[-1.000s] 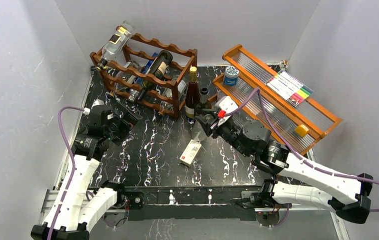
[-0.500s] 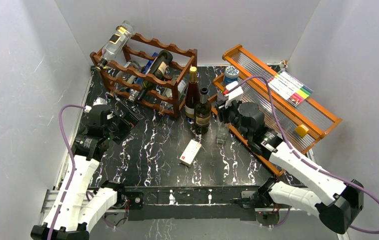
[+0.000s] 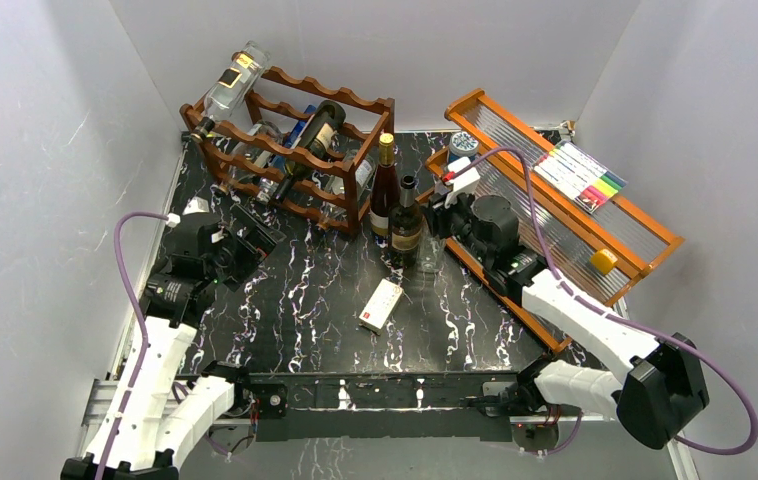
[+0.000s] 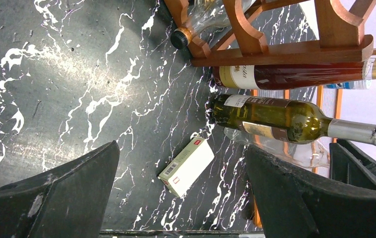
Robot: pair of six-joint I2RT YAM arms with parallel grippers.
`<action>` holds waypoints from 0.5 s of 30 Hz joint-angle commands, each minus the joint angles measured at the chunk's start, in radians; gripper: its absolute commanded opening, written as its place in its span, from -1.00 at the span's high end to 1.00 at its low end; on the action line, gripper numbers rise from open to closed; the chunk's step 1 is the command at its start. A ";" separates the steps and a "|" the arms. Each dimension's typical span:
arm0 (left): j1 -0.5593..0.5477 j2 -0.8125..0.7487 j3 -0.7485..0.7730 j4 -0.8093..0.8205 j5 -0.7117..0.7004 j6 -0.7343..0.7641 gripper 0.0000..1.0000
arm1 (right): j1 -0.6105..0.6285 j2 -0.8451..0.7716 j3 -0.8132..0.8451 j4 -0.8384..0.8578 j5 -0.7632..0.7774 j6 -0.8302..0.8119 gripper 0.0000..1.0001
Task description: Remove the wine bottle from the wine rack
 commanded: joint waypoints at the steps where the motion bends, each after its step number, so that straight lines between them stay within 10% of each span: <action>1: -0.003 0.003 0.030 -0.014 -0.014 0.025 -0.96 | -0.005 0.002 0.002 0.157 -0.024 -0.041 1.00; 5: -0.003 0.004 0.021 -0.009 -0.014 0.022 -0.96 | -0.005 -0.012 -0.031 0.164 0.002 -0.017 0.95; 10: -0.003 0.017 0.041 0.001 -0.021 0.055 -0.96 | -0.005 -0.034 -0.051 0.143 -0.003 0.014 -0.17; 15: -0.002 0.064 0.179 -0.036 -0.111 0.192 -0.97 | -0.004 -0.078 -0.016 0.078 0.003 0.027 -0.69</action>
